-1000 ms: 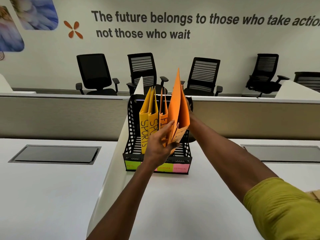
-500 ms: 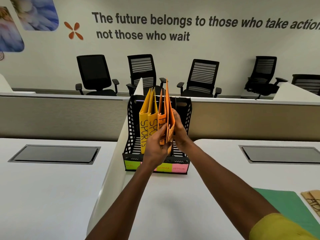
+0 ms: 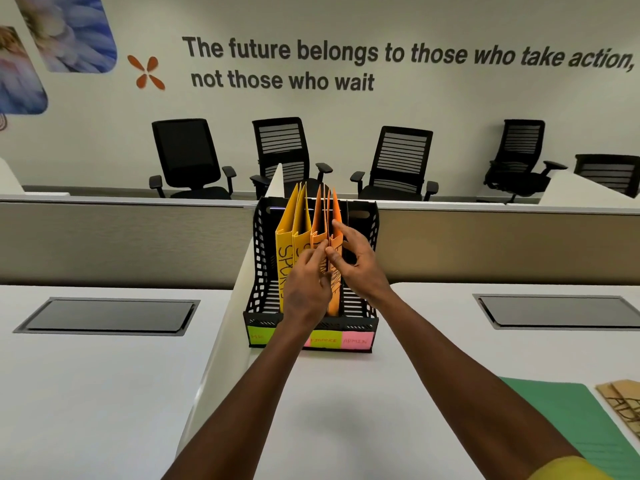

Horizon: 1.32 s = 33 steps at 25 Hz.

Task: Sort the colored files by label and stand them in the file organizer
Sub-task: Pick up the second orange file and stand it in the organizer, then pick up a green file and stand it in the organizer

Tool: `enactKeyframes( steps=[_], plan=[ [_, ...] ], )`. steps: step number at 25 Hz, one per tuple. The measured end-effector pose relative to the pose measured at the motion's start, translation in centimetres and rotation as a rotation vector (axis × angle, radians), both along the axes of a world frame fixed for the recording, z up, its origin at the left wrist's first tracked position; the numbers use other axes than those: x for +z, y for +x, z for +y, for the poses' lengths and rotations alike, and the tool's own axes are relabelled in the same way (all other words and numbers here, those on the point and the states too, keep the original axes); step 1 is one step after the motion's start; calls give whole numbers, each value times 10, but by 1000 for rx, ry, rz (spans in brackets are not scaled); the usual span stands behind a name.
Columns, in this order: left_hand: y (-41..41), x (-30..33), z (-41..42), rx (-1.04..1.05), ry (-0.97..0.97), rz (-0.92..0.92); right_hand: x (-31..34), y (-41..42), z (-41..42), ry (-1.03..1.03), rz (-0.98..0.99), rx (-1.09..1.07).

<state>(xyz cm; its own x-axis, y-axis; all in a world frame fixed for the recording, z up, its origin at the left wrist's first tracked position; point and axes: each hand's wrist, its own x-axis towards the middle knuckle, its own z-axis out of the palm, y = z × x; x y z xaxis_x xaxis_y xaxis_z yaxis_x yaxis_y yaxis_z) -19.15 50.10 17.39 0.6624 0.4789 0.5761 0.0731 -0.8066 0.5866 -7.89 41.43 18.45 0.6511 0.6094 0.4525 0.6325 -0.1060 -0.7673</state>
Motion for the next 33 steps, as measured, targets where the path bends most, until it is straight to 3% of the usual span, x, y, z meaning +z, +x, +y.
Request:
enactKeyframes(
  steps=[4,8,15,22,28,33],
  plan=[
    [-1,5,3,152,206,-15,-10,5,-7,-34,-105,-77],
    [3,5,8,160,395,62,-15,0,-2,-37,-178,-130],
    [-5,4,-3,152,328,173,-12,-17,-9,-58,-222,-175],
    [-14,4,-16,182,387,336,-11,-28,-28,-216,-168,-50],
    [-28,8,-43,169,332,364,-8,-52,-73,-180,0,-85],
    [-40,-27,-90,104,268,369,-62,-79,-149,-212,157,-213]
  ],
)
